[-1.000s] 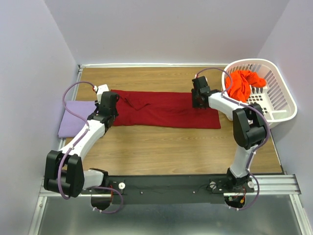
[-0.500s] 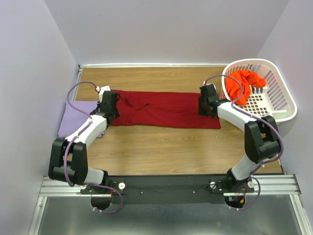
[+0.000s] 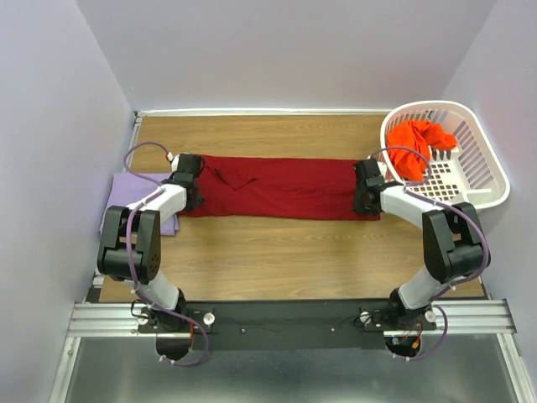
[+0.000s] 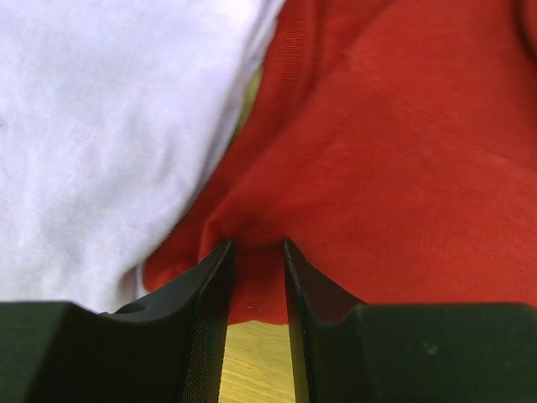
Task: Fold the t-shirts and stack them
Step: Fold the tshirt
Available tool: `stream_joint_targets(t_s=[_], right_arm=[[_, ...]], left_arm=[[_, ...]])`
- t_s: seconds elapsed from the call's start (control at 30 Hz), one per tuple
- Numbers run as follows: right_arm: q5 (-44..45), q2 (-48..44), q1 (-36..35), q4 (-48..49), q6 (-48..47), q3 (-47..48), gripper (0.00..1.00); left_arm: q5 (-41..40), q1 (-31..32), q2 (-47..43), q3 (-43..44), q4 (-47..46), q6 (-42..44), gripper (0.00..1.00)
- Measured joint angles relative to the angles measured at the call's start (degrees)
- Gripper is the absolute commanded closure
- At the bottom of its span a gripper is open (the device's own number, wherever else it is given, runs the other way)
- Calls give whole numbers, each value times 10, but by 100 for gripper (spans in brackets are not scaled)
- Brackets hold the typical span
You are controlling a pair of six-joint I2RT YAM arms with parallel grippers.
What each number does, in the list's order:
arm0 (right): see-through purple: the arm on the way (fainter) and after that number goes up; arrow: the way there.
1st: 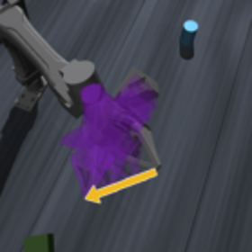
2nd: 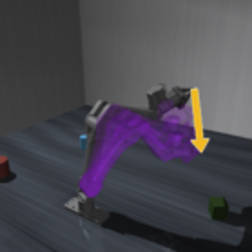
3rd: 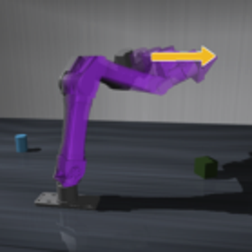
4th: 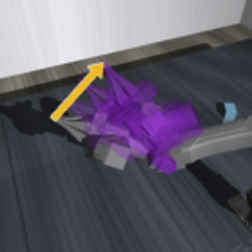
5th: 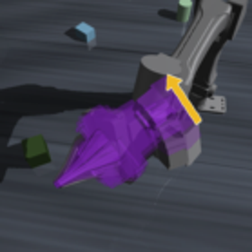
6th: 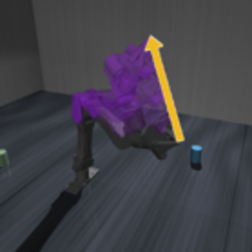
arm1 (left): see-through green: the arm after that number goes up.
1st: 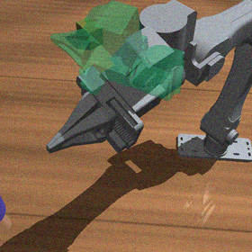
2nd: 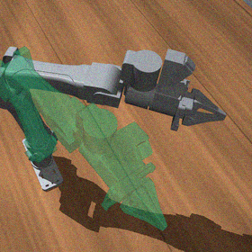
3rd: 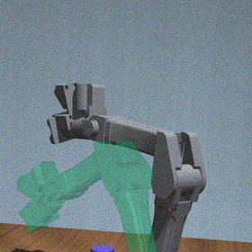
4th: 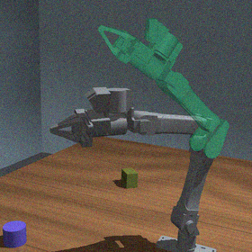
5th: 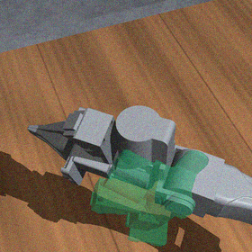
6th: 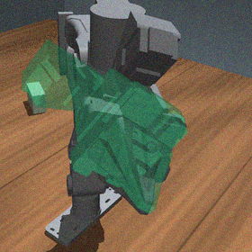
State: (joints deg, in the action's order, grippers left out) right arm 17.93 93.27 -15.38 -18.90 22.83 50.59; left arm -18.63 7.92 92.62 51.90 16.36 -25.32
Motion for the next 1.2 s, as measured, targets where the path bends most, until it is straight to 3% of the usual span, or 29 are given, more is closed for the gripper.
stream_joint_targets(t_s=[0.27, 0.43, 0.7, 0.83, 1.0, 1.2], right_arm=[[-9, -29, 35, -5, 32, -29, 57], [-25, -52, 39, -24, 47, -48, 56], [-98, -83, 36, -65, 37, -53, 53], [-118, -104, -14, -79, 26, -38, 52], [-122, -98, -134, -85, -16, 65, 52], [-148, -26, -244, -33, -91, 176, 51]], left_arm=[[14, -2, -5, -27, 1, -6, 63], [33, -3, -57, -75, 9, -20, 61], [70, -3, -171, -102, 61, -43, 48], [86, -3, -214, -89, 69, -50, 45], [97, -3, -255, -68, 60, -57, 45], [133, -3, -190, -42, 4, -62, 45]])
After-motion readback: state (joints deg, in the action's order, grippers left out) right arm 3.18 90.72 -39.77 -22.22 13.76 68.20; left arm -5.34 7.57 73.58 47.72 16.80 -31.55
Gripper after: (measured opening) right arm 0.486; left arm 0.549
